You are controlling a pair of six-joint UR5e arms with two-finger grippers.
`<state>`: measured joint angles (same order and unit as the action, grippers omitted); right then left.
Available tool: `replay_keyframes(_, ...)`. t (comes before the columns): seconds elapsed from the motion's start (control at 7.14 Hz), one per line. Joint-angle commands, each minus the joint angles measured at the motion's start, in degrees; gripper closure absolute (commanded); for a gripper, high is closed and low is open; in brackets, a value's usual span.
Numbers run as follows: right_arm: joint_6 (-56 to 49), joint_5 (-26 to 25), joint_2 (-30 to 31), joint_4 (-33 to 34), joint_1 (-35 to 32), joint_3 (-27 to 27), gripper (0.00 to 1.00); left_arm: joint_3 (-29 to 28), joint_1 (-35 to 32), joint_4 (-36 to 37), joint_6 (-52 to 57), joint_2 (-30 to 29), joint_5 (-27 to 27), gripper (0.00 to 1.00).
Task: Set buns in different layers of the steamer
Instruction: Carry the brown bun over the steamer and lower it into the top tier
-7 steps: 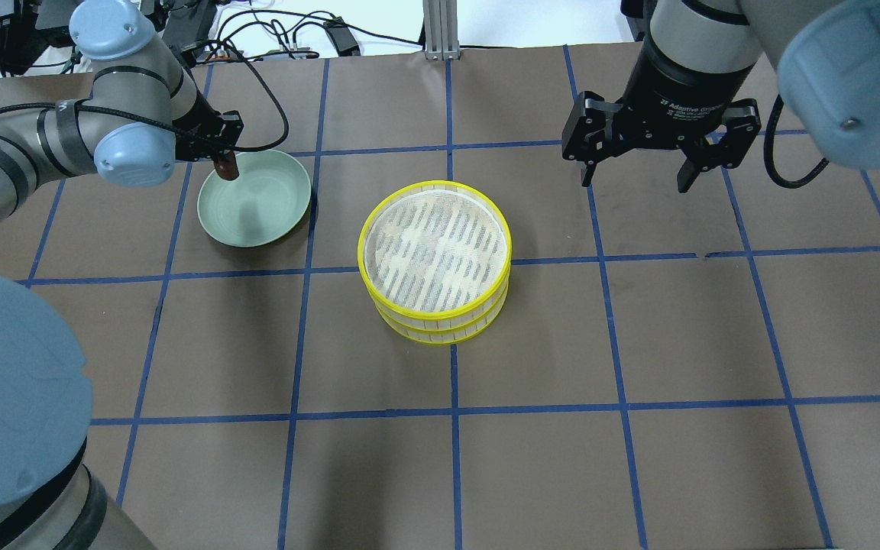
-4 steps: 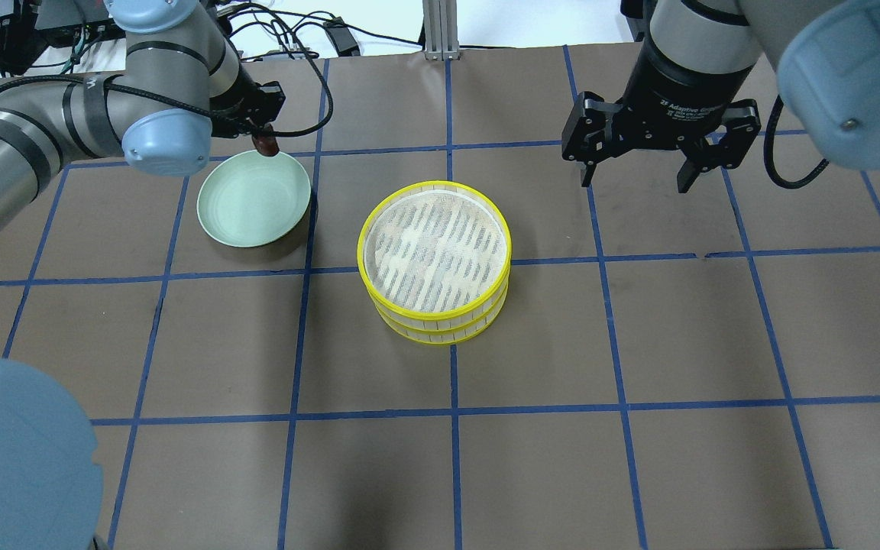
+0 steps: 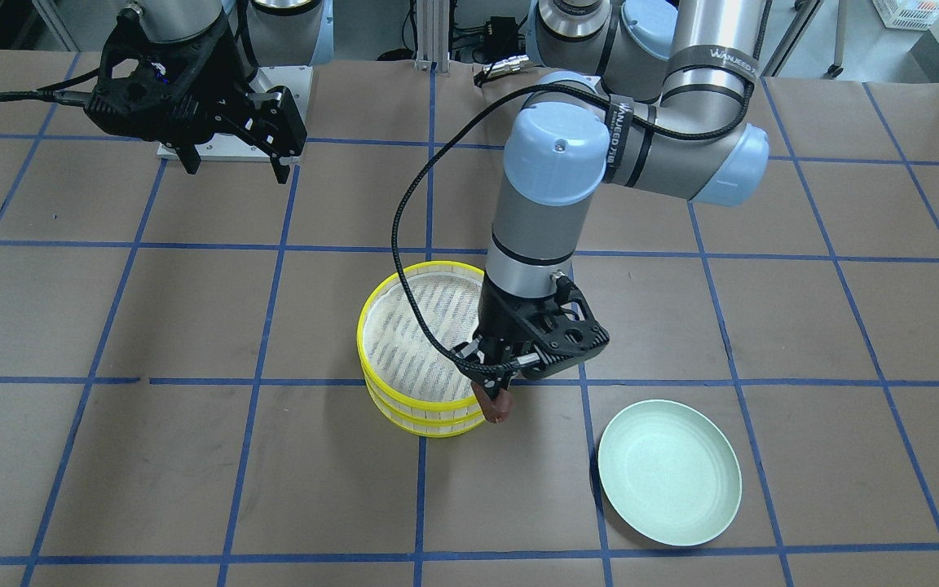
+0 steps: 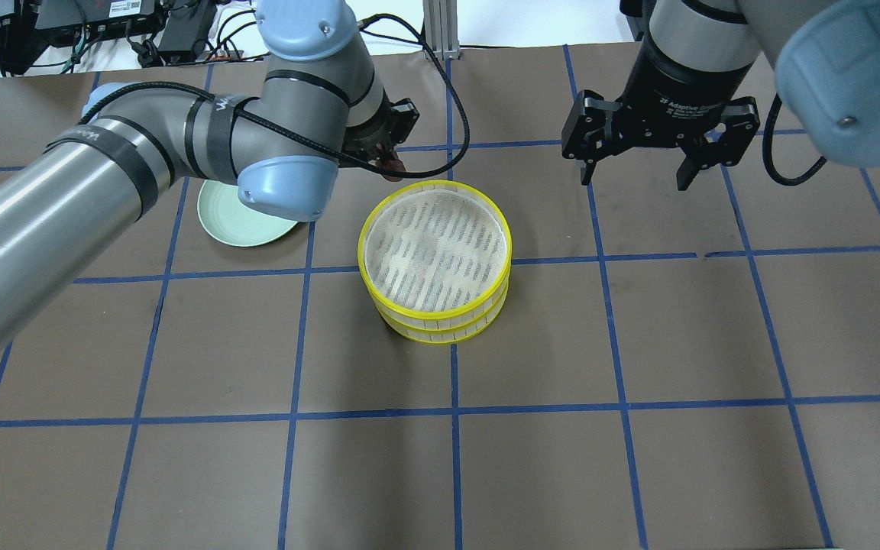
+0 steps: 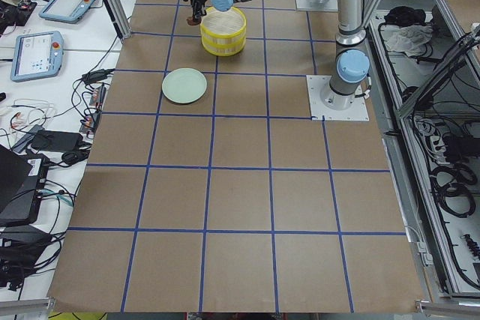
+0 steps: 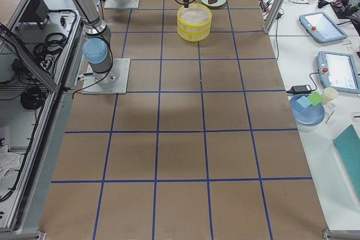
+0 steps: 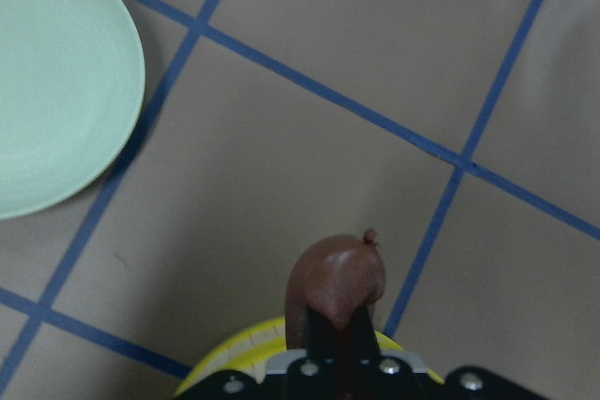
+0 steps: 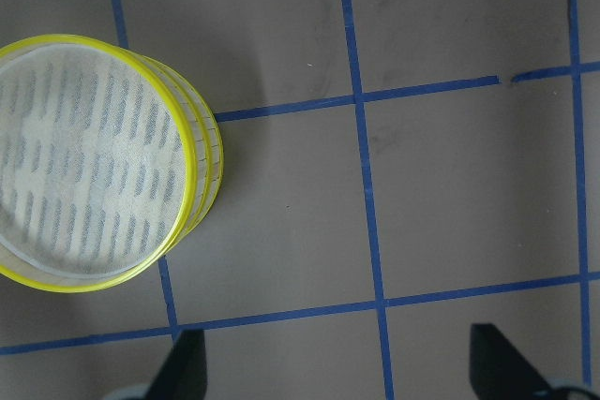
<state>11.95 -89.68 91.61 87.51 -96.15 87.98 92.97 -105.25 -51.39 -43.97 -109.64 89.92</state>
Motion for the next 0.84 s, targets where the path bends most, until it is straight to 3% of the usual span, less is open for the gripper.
replay_keyframes(0.0,-4.46,0.12,-0.03,0.46,0.0,0.0,0.0,4.83,-2.33,-0.11,-5.4,1.44,-5.76,0.94)
replay_keyframes(0.28,-4.39,0.12,-0.03,0.38,0.0,0.0,0.0,5.29,-2.24,-0.29,-9.81,1.98,-7.75,0.0)
replay_keyframes(0.7,-4.39,0.03,-0.03,0.46,0.0,0.0,0.0,4.59,-1.63,-2.3,-9.64,3.11,-7.92,0.0)
